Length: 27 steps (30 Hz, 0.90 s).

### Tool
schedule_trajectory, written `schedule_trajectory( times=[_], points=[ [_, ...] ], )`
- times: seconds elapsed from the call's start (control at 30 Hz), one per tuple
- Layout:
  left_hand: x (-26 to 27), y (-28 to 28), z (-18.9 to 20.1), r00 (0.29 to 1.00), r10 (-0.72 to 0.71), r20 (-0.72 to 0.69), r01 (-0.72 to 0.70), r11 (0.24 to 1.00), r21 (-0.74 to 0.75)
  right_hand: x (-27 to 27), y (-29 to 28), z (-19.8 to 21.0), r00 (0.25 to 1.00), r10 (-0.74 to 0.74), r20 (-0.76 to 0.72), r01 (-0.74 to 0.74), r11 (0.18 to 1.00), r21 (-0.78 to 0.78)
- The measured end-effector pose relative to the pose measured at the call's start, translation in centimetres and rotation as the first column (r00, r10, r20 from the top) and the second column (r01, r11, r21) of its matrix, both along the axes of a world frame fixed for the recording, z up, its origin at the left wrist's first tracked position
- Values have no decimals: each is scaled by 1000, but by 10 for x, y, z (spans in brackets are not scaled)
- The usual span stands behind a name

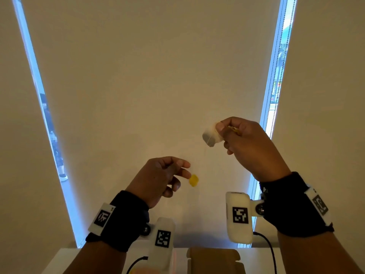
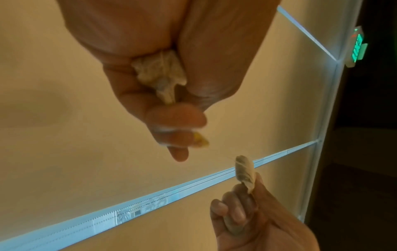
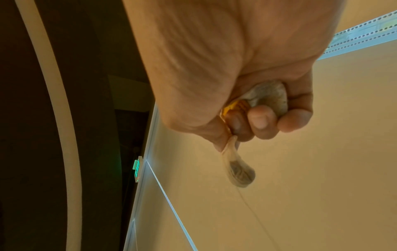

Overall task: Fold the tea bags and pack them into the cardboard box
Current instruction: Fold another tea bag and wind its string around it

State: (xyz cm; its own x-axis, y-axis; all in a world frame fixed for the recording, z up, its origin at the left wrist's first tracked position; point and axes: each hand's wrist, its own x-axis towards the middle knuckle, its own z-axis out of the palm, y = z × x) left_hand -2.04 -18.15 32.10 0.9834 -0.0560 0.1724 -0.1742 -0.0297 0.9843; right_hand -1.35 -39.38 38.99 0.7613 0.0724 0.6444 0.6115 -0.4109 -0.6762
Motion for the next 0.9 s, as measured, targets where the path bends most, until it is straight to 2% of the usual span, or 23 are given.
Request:
schedule_trajectory(
  times=[0.13, 0.2, 0.37, 0.53, 0.6, 0.7, 0.8, 0.9],
  points=[
    [-1, 5, 8, 976, 141, 165, -162, 980, 119, -2, -3, -1, 998, 43, -43, -47, 994, -94],
    [-6, 3, 19, 954, 150, 259, -187, 974, 125, -3, -4, -3, 994, 74, -83, -87, 982, -166],
    [-20, -11, 41, 886, -13, 464, -97, 972, 214, -7, -2, -7, 984, 110, -137, -147, 945, -292],
    [-21, -14, 42, 815, -78, 574, -122, 946, 302, -13, -1, -11, 976, 150, -156, -185, 952, -242],
    [-22, -16, 42, 809, -55, 585, -143, 947, 286, -13, -2, -13, 970, 164, -178, -201, 955, -218],
    [-23, -17, 44, 844, 45, 534, -177, 964, 198, -16, -2, -17, 954, 214, -212, -252, 953, -170],
    [-27, -18, 45, 868, 91, 488, -182, 973, 142, -20, -3, -18, 978, 164, -132, -192, 952, -238],
    [-28, -20, 43, 886, 99, 454, -172, 978, 122, -19, -5, -19, 995, 96, -38, -102, 969, -227]
  ],
)
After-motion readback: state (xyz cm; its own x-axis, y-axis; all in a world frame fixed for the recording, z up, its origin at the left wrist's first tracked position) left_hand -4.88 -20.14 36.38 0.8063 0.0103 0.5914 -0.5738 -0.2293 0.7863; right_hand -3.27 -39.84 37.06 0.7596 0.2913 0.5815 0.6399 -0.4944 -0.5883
